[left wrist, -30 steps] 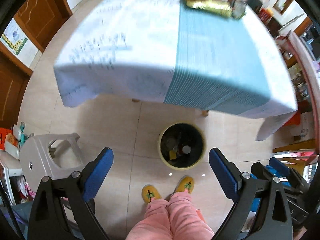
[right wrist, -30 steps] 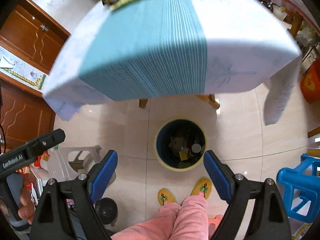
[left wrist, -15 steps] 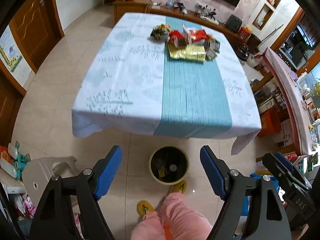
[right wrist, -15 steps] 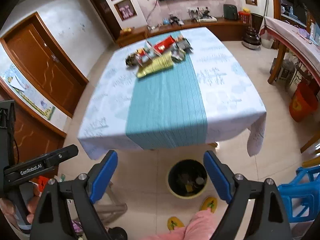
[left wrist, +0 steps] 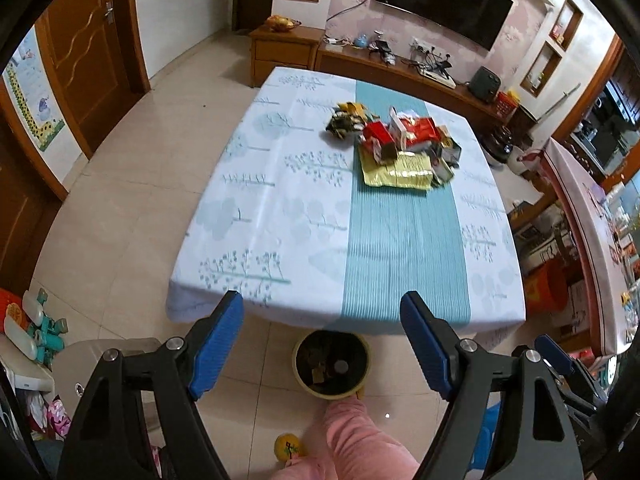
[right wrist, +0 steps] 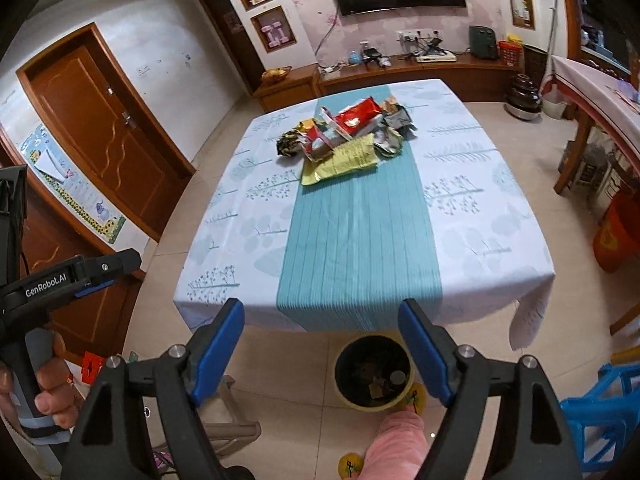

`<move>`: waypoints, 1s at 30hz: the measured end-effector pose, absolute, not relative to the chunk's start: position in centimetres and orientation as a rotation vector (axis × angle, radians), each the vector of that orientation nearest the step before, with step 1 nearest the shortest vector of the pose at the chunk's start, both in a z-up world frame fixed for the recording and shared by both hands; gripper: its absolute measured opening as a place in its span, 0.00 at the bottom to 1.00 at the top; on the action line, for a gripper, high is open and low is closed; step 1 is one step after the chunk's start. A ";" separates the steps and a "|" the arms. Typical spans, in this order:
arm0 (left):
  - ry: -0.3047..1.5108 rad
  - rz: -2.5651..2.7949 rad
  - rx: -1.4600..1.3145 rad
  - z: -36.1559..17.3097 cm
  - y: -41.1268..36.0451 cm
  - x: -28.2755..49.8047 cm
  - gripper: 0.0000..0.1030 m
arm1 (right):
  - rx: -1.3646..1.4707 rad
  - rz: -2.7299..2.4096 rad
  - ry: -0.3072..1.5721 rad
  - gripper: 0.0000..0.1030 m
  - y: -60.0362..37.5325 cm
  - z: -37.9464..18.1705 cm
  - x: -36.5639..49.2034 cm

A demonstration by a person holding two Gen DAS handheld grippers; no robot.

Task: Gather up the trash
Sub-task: 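Raise both open tools back toward the table, then grasp the red box with the left tool while the right tool grasps the milk carton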

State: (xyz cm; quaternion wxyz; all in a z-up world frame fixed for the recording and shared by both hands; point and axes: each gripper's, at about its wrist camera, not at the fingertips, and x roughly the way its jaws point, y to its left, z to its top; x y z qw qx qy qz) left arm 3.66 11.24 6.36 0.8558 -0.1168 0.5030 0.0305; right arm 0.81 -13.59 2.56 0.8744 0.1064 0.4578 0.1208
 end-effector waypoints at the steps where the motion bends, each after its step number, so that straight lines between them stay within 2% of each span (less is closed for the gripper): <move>1: 1.058 0.070 -0.247 6.3 11.2 4.2 0.77 | 0.217 0.260 0.952 0.77 -13.5 2.5 1.5; 10: 1.100 0.121 -0.239 3.9 8.0 14.8 0.77 | 0.176 0.318 0.959 0.77 -15.5 1.0 12.2; 14: 1.145 0.131 -0.281 1.7 5.5 21.2 0.77 | 0.156 0.341 1.002 0.70 -17.8 0.0 18.8; 21: 1.221 0.177 -0.298 -3.8 2.3 32.4 0.77 | 0.151 0.360 1.040 0.69 -21.9 -2.1 30.4; 30: 1.318 0.265 -0.298 -9.6 2.2 41.0 0.74 | 0.223 0.332 1.123 0.69 -24.8 -6.3 42.4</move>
